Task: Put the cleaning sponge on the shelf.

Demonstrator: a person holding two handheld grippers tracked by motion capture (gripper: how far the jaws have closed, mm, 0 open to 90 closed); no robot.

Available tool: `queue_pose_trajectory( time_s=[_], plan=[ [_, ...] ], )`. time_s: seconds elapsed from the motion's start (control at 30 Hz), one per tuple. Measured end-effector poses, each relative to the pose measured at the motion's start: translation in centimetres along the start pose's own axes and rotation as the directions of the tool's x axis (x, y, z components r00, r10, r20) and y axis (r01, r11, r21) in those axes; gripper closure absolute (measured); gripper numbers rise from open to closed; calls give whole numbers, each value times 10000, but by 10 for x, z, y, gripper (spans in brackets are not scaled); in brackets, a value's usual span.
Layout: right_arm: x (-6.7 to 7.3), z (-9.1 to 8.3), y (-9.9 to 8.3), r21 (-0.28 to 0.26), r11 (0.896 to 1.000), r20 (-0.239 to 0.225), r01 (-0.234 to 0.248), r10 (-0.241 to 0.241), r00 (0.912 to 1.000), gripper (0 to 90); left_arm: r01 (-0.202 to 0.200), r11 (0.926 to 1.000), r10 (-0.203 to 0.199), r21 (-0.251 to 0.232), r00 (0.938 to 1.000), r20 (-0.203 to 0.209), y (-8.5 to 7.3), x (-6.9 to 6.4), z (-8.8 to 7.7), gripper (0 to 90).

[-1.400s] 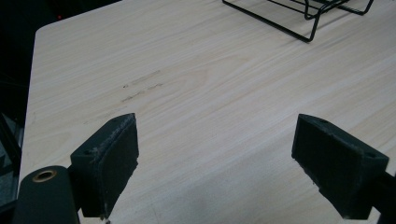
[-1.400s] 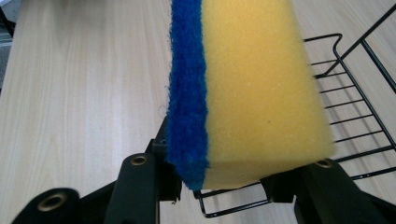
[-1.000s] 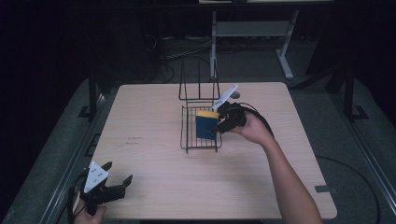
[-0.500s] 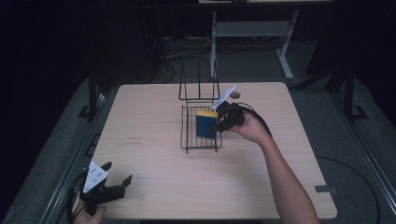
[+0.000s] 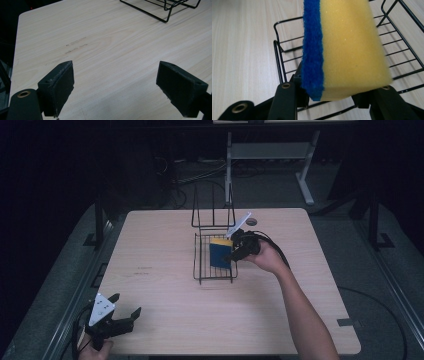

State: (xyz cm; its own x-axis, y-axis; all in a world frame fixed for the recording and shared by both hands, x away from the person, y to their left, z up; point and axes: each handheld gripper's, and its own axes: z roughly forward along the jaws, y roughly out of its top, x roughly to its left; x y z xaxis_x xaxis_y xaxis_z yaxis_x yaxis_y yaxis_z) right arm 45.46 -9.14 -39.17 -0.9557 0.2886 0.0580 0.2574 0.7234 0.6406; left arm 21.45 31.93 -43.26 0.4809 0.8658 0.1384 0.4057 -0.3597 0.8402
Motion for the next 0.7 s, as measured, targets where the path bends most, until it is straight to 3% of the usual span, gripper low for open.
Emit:
queue_pose_trajectory(
  time_s=[0.7],
  plan=[
    [1, 4, 0, 130, 9999, 87, -52, 51, 9999, 435, -13, 10000, 13, -21, 10000, 9, 0, 1, 0, 141]
  ],
)
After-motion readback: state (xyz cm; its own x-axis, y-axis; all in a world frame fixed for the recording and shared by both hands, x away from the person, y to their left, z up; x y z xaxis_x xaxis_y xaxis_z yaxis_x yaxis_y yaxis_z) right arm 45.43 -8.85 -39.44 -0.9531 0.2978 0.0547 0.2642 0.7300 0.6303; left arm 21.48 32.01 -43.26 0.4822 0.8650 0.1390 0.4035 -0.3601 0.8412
